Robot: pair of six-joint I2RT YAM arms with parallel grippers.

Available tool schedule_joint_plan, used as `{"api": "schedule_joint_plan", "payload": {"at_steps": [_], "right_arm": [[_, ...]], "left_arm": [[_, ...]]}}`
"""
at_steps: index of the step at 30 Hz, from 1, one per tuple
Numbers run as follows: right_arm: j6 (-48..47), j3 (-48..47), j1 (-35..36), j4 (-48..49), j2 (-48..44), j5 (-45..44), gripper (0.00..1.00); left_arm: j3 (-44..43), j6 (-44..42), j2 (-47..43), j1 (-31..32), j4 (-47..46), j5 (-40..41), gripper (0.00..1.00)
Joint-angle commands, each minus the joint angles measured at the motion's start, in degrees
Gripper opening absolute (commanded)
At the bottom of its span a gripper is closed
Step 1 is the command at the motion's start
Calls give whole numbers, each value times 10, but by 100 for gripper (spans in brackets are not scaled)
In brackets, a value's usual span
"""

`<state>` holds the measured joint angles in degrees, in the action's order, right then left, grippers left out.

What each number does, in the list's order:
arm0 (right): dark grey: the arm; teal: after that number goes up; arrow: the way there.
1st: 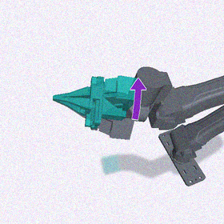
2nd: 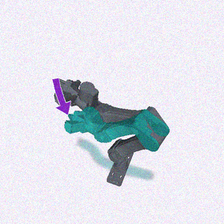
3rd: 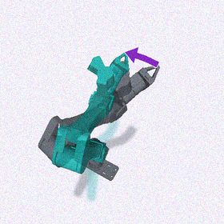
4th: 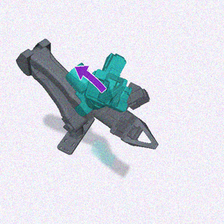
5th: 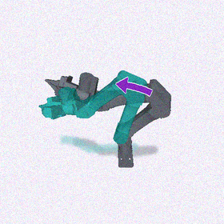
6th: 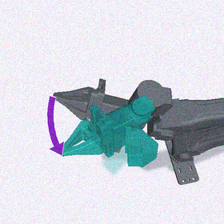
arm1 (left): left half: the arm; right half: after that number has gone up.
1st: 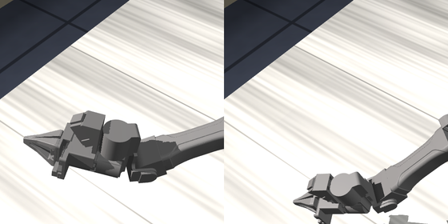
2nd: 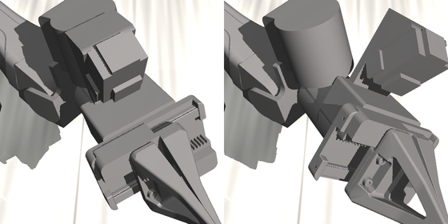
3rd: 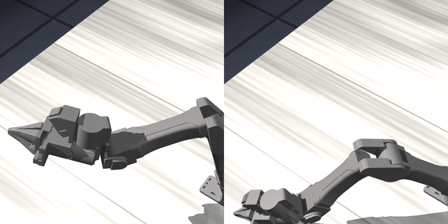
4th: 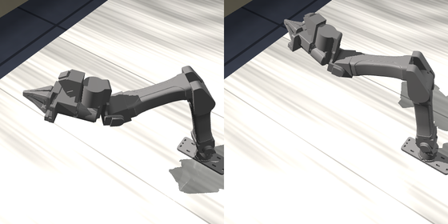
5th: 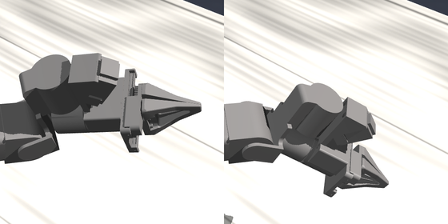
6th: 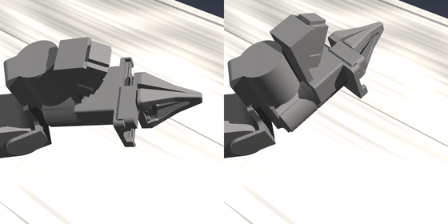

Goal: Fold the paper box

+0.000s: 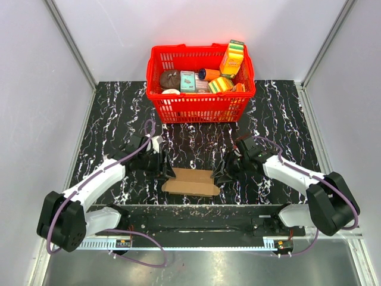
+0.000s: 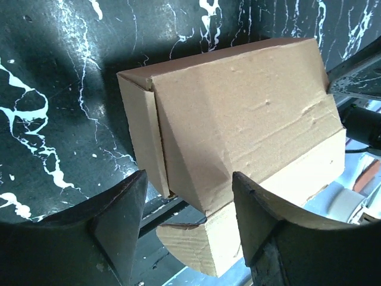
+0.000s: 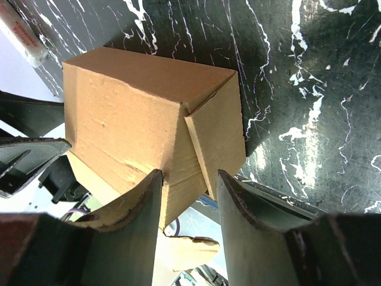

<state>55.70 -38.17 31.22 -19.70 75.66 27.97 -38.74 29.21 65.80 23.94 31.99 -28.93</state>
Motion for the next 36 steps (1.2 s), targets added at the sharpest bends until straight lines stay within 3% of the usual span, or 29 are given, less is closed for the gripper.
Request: {"api": "schedule_joint_plan", "payload": {"at_steps": [1,11,25,36], "right_arm": [[-21,4,5,1,-6,-7,49],[-36,11,8,40,30,-5,57],[-55,22,10,83,52,-23,47],[-81,-9,10,78,74,-61,44]], "left_arm": [[3,5,-8,15,7,55,63],[30,44,1,59,-17,135,63],[53,51,6,68,-115,157,63],[29,51,79,80,-175,137,63]]}}
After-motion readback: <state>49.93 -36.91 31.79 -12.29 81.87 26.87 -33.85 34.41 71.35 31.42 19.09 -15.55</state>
